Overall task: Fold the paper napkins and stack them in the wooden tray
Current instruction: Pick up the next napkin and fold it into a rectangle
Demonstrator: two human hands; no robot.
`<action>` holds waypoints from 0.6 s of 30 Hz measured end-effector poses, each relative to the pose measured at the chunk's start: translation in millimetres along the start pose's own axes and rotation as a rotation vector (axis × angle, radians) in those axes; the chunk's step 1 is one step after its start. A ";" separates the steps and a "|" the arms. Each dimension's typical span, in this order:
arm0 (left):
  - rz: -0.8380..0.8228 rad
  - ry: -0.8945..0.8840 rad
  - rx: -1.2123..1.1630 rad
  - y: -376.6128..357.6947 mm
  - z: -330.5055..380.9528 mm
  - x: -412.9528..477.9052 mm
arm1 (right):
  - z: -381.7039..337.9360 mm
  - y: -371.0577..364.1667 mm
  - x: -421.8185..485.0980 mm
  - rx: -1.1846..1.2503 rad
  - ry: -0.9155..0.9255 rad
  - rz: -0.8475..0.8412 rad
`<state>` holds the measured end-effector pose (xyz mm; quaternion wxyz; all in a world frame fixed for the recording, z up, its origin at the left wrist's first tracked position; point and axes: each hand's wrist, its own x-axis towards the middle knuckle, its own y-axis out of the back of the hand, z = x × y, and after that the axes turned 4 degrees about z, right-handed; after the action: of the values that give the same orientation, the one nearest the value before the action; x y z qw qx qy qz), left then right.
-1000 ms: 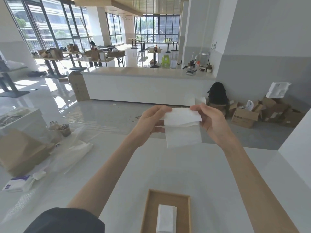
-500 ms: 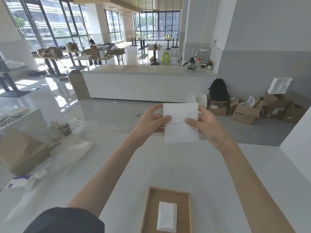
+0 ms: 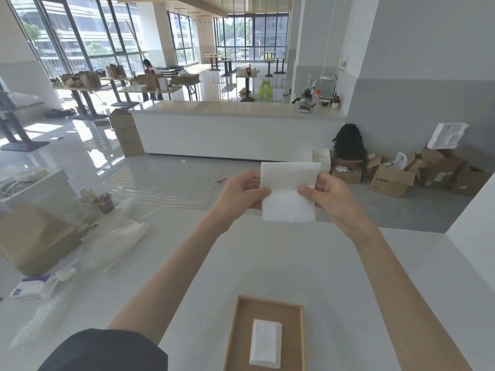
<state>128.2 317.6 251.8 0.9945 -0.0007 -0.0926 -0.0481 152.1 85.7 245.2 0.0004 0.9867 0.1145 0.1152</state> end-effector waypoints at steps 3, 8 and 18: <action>-0.009 -0.005 -0.045 1.3 -1.5 -1.3 | -0.9 -3.2 -0.1 -0.017 0.003 0.043; -0.011 0.003 -0.144 4.0 -3.1 -2.2 | -4.2 -9.1 -2.5 -0.050 0.051 0.084; 0.076 0.095 -0.332 6.8 -8.0 -8.5 | -3.7 -15.9 -3.3 -0.027 0.053 0.099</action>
<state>121.9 325.1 242.4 0.9851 -0.1662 -0.0364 -0.0250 144.5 100.3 247.7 0.0050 0.9877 0.0638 0.1426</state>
